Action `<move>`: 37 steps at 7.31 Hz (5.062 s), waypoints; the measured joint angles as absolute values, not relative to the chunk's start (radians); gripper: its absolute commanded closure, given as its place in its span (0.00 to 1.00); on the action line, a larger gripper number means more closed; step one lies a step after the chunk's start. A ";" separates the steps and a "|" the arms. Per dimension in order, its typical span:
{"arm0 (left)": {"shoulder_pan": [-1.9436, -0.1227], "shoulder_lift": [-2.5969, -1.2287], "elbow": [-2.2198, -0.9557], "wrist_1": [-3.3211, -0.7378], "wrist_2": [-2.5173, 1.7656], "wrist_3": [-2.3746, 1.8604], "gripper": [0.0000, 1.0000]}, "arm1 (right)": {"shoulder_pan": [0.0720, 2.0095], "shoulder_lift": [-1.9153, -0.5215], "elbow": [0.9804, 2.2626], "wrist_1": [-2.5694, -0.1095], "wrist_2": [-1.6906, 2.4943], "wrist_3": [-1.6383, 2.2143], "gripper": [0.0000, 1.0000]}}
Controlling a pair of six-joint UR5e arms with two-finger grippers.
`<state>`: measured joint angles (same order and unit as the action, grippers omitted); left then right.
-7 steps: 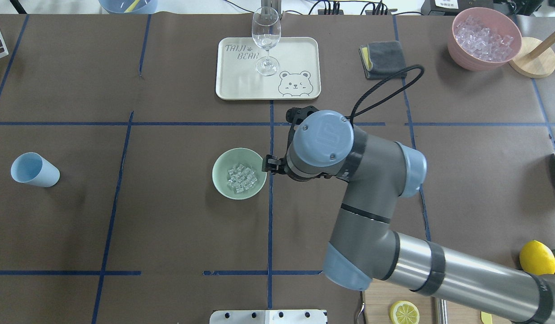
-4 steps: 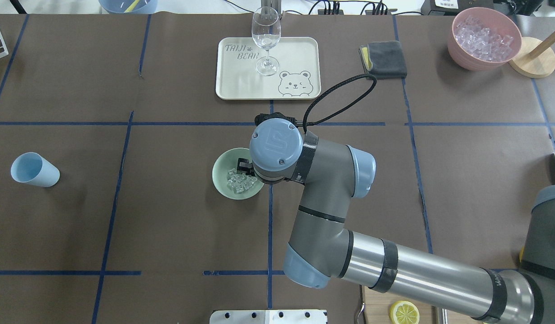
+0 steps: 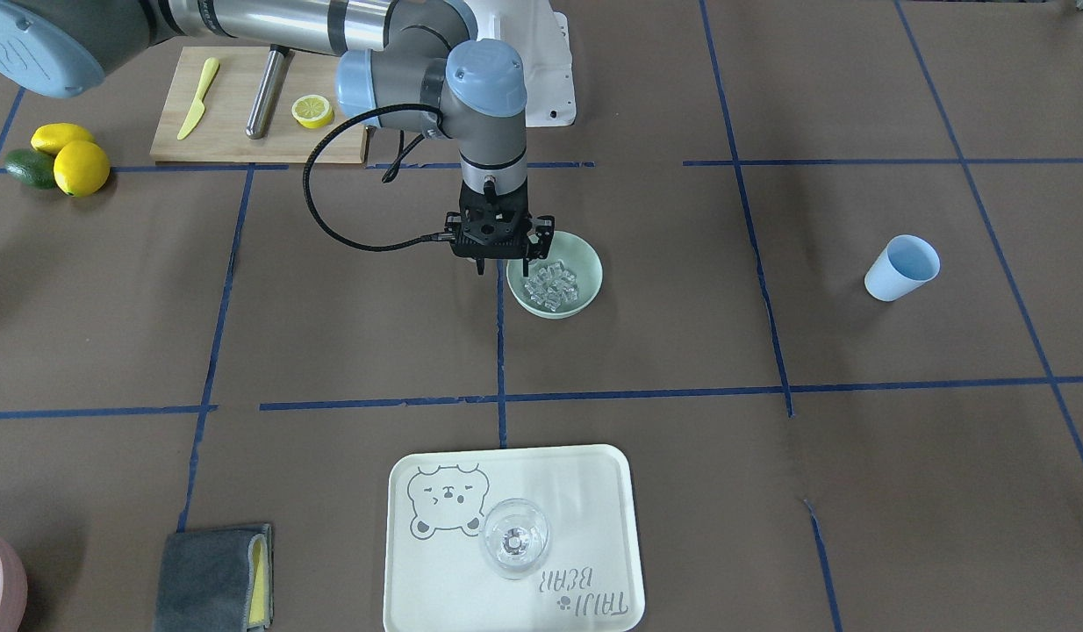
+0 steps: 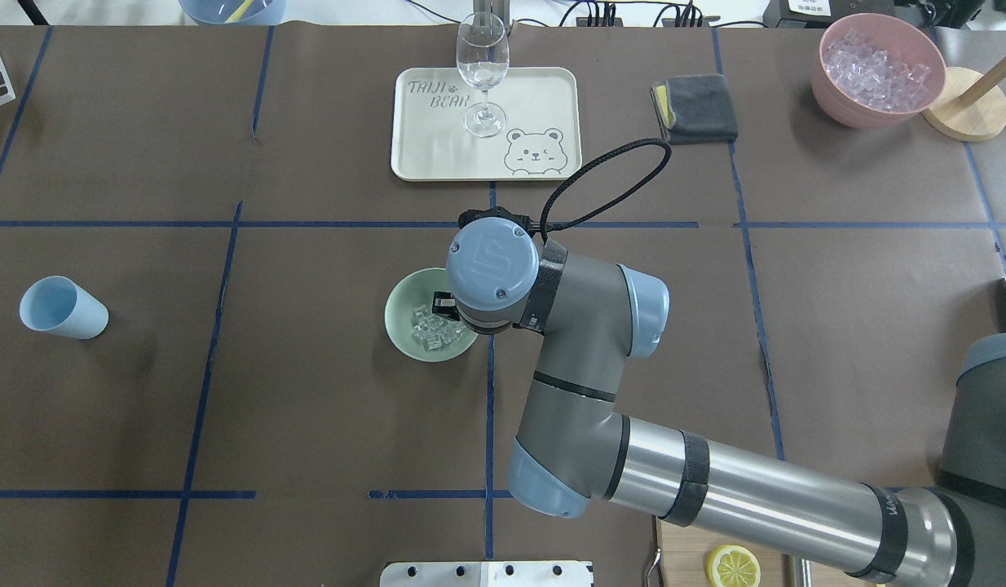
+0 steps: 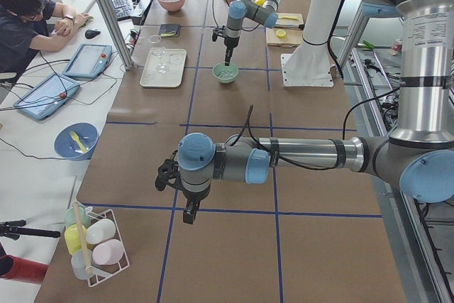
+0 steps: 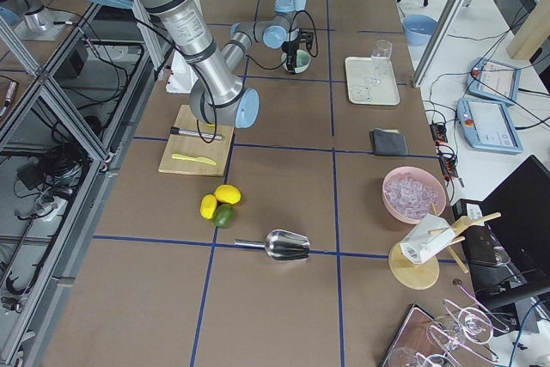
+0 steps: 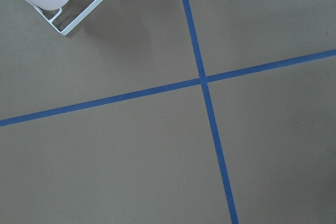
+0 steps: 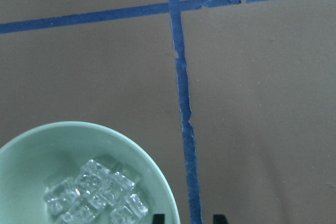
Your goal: Pour ice into bowl
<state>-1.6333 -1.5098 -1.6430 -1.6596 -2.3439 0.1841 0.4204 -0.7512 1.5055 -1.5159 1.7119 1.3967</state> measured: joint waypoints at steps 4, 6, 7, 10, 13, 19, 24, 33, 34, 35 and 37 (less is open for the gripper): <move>-1.633 -1.507 -1.643 -1.660 -2.344 0.184 0.00 | 0.434 -0.755 1.525 -1.461 1.722 1.399 1.00; -1.634 -1.506 -1.643 -1.660 -2.344 0.184 0.00 | 0.486 -0.818 1.657 -1.460 1.774 1.397 1.00; -1.634 -1.505 -1.643 -1.660 -2.344 0.184 0.00 | 0.538 -0.886 1.748 -1.462 1.835 1.392 1.00; -1.634 -1.504 -1.642 -1.660 -2.344 0.184 0.00 | 0.732 -1.143 1.945 -1.451 2.047 1.199 1.00; -1.634 -1.503 -1.641 -1.660 -2.344 0.187 0.00 | 0.976 -1.459 2.007 -1.448 2.216 0.743 1.00; -1.632 -1.503 -1.642 -1.661 -2.344 0.187 0.00 | 1.069 -1.643 1.719 -1.001 2.272 0.685 1.00; -1.632 -1.503 -1.641 -1.661 -2.344 0.187 0.00 | 1.022 -1.656 1.608 -0.822 2.272 0.765 0.01; -1.631 -1.503 -1.638 -1.677 -2.347 0.187 0.00 | 1.255 -1.662 1.618 -1.055 2.274 0.362 0.00; -1.631 -1.503 -1.637 -1.678 -2.347 0.187 0.00 | 1.329 -1.666 1.619 -1.139 2.275 0.236 0.00; -1.631 -1.503 -1.635 -1.678 -2.347 0.187 0.00 | 1.403 -1.668 1.622 -1.219 2.275 0.129 0.00; -1.631 -1.504 -1.634 -1.677 -2.347 0.187 0.00 | 1.522 -1.671 1.658 -1.377 2.284 0.002 0.00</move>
<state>-1.6313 -1.5041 -1.6335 -1.6774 -2.3474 0.1868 1.5219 -1.6714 1.6581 -1.3774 2.2836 0.0017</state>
